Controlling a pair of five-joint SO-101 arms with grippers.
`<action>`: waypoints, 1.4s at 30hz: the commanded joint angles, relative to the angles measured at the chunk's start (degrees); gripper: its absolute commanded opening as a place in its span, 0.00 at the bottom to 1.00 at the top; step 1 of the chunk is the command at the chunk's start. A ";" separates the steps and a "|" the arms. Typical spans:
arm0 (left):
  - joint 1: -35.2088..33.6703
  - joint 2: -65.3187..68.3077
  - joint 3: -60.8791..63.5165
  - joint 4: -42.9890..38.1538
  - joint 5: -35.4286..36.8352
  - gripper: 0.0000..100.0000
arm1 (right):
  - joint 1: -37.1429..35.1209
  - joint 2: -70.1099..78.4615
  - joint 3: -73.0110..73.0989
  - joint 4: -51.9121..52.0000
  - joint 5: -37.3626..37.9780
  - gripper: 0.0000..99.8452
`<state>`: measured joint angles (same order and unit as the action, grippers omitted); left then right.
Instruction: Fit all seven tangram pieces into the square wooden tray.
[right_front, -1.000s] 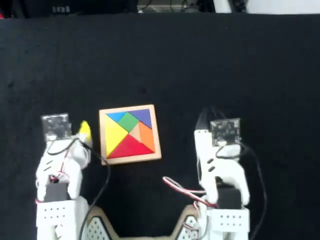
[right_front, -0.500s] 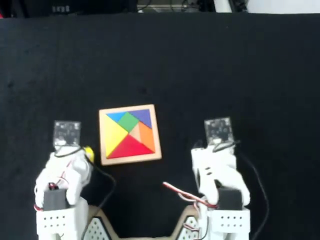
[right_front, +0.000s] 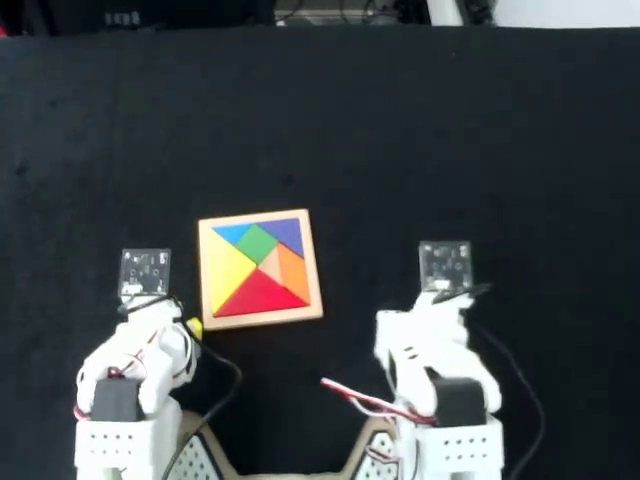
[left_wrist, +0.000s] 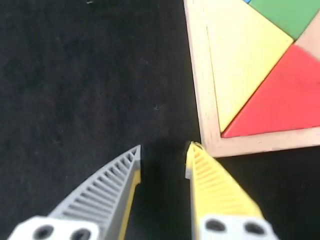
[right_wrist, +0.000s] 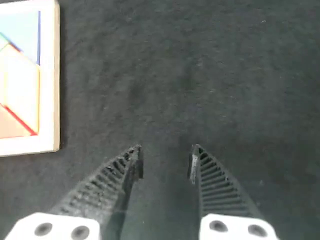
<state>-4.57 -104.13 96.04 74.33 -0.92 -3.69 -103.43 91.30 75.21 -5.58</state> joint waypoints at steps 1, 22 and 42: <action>0.84 -0.09 0.13 -0.79 0.79 0.16 | -1.14 -5.14 -1.01 0.88 -0.44 0.17; -2.86 -0.09 1.36 -1.41 0.44 0.16 | -2.64 -5.14 5.23 -0.53 -0.26 0.16; -3.03 -0.09 1.36 -1.41 0.62 0.16 | -1.23 -5.14 5.23 -0.53 -0.26 0.16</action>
<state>-7.12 -104.13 96.22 74.07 -0.48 -5.89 -103.43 95.34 75.21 -5.58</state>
